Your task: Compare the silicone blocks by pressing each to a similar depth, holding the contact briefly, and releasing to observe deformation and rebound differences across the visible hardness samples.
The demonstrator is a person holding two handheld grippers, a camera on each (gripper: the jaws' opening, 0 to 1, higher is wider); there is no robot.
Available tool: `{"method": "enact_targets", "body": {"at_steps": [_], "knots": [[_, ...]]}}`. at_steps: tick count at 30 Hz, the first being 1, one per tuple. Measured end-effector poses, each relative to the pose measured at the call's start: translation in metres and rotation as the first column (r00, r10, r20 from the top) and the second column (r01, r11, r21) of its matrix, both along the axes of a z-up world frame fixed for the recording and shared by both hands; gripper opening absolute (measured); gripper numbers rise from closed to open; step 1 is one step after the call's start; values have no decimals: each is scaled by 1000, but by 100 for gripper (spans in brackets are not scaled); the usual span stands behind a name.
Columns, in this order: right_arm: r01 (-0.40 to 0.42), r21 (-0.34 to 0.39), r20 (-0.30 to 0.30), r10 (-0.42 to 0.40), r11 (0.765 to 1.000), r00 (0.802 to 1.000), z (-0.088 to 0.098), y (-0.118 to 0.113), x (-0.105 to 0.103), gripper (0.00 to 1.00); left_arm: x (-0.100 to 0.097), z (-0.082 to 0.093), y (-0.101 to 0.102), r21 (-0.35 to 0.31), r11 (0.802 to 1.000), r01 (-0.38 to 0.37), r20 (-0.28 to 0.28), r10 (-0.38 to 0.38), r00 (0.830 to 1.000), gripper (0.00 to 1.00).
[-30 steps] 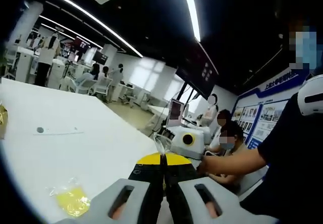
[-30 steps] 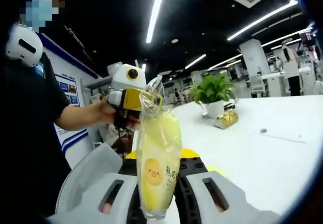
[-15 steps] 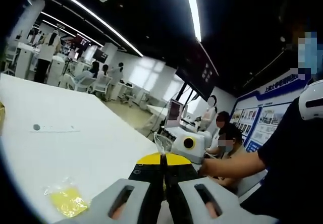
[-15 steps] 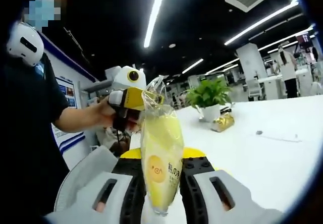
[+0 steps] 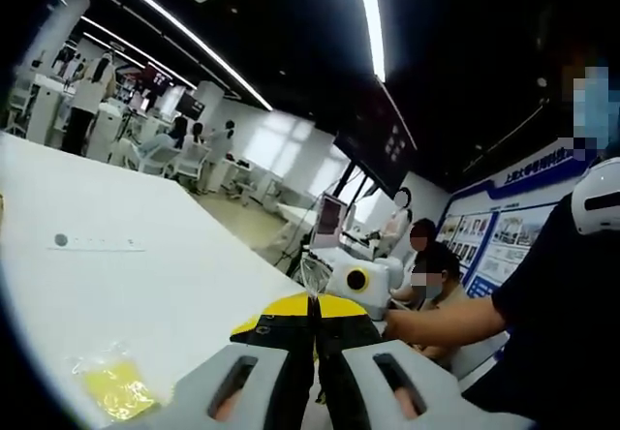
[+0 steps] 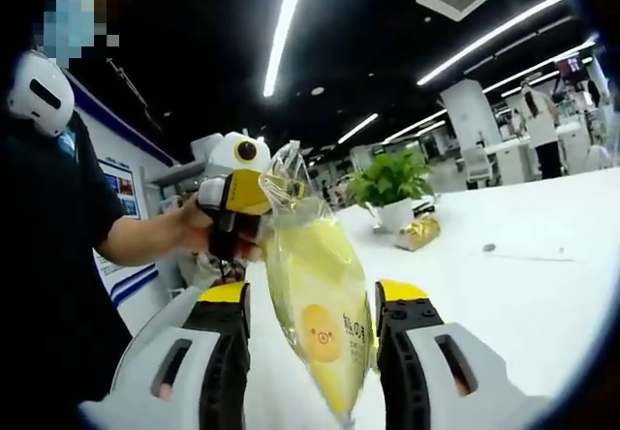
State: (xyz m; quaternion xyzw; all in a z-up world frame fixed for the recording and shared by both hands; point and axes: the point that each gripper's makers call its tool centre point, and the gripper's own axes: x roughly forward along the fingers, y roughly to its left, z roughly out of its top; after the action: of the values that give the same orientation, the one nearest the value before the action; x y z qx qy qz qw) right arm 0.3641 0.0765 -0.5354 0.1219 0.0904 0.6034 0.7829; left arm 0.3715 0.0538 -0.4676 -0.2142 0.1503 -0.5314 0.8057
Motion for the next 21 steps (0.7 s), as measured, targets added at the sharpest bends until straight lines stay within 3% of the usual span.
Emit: {"method": "enact_targets", "body": {"at_steps": [6,10,15,21], "knots": [[28,-8,-6,-28,1000,1000,-4,-10,2,61,1,-1,-3,3,1000,6,-3,-6,1000,0],[70,-9,5,-70,997,998,-9,-22,3,73,0,-4,-5,6,1000,9,-10,-9,1000,0],[97,-9,-16,-97,995,995,-11,-33,3,76,-1,-7,-6,7,1000,6,-26,-5,1000,0],[129,4,5,-129,992,992,-9,-40,0,84,-1,-9,-10,7,1000,1,-26,0,1000,0]]}}
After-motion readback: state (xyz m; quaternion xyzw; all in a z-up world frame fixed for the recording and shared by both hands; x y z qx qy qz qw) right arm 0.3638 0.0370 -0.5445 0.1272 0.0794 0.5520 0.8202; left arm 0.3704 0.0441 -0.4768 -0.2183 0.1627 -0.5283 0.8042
